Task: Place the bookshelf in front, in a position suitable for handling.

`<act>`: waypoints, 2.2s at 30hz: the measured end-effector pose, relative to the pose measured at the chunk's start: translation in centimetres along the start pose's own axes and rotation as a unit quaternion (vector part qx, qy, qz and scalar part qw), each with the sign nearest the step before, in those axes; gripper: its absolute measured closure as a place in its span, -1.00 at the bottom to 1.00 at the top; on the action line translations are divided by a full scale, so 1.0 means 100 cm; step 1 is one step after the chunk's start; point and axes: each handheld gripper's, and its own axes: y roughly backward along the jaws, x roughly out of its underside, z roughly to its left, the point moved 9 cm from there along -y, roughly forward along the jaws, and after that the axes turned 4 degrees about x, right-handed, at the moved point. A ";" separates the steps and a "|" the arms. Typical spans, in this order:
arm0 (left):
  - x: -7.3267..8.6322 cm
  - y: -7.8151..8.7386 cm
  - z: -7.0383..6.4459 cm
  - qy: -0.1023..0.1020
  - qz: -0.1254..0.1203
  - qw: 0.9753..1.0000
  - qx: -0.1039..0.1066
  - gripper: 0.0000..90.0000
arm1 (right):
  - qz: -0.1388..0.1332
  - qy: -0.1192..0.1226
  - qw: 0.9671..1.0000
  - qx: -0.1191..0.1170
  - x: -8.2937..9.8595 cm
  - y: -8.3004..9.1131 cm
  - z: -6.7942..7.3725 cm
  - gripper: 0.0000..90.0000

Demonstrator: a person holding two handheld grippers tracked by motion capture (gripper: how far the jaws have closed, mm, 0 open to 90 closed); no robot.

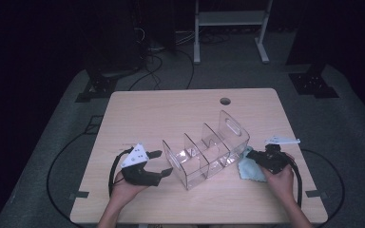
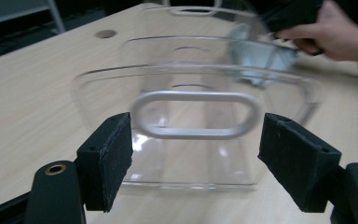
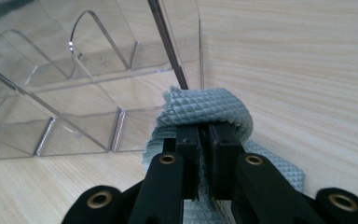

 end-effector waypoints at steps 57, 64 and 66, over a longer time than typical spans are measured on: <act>0.007 -0.028 0.028 0.053 -0.020 0.998 -0.040 0.04 | -0.075 0.027 0.997 -0.020 -0.042 0.042 0.016 0.88; 0.007 -0.028 0.028 0.054 -0.022 0.997 -0.041 0.04 | -0.006 0.010 1.000 -0.018 0.003 0.000 0.003 0.87; 0.007 -0.027 0.029 0.055 -0.022 0.998 -0.039 0.04 | 0.002 0.010 1.000 -0.016 0.006 -0.003 0.001 0.88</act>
